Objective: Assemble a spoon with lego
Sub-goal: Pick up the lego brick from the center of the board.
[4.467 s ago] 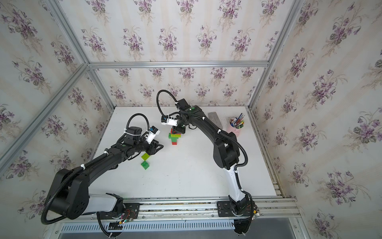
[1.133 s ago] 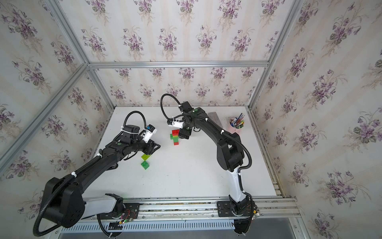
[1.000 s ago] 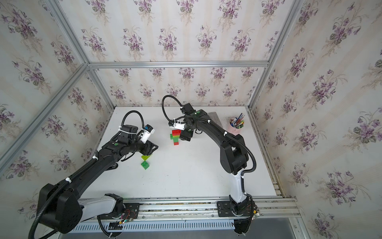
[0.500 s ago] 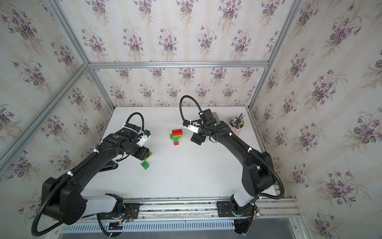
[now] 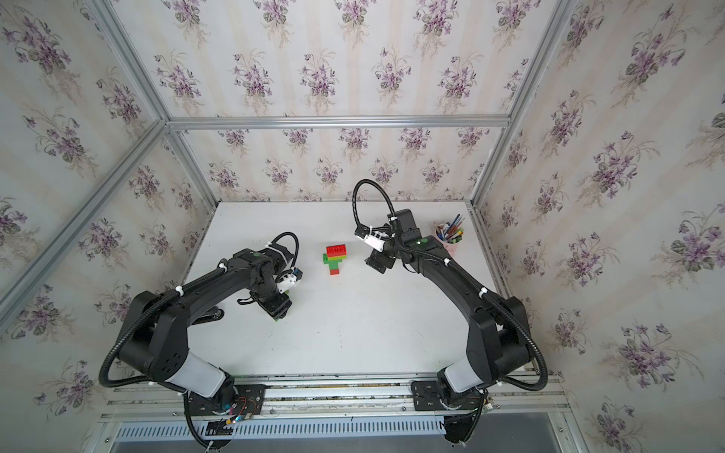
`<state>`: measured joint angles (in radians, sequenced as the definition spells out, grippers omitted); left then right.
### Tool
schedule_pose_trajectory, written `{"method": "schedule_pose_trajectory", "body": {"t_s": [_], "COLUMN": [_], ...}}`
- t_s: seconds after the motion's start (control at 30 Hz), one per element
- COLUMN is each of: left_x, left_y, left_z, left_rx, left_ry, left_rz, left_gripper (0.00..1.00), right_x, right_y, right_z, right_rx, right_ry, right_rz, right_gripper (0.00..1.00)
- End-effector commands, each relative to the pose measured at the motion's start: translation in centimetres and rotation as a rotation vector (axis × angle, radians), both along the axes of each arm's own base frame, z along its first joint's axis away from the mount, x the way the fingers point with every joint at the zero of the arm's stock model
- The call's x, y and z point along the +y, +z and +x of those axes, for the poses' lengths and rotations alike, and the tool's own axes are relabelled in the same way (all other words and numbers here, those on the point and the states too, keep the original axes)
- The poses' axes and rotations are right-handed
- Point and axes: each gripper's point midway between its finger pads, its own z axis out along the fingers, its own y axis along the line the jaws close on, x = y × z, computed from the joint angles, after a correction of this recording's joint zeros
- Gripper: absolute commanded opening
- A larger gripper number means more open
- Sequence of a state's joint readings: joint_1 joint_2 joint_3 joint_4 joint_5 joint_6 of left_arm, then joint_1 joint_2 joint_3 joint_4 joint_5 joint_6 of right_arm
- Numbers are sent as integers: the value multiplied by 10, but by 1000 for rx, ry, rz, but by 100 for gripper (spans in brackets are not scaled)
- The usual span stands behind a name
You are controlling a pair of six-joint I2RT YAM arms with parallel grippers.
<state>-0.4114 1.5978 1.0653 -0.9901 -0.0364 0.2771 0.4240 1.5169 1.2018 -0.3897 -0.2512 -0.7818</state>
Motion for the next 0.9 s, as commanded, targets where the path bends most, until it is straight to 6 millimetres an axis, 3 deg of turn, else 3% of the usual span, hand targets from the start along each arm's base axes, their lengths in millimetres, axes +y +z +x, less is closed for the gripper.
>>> {"method": "schedule_pose_trajectory", "body": {"t_s": [0.0,0.2,0.4,0.57,0.73,0.87], "left_x": [8,4,-9,-23,-64,-99], "left_y": [-11,-22,-10,13,27,22], "left_z": [1,3,3,2,5,11], "left_rx": [9,8,-48,-138,-212,-241], "left_ry": [-4,-14,-28,-69,-126,-145], "left_rz": [56,45,-22,-41,-90,-148], "left_gripper": [66,48,23,21,26,26], "right_x": [1,-1,-5,-5,-20,-33], "right_y": [9,9,12,11,29,38], "right_z": [2,1,1,-5,6,4], "right_rx": [-26,-25,-32,-10,62,96], "right_ry": [4,-2,-14,-23,-216,-348], "right_rz": [22,18,15,47,357,539], "right_gripper": [94,95,95,94,93,93]}}
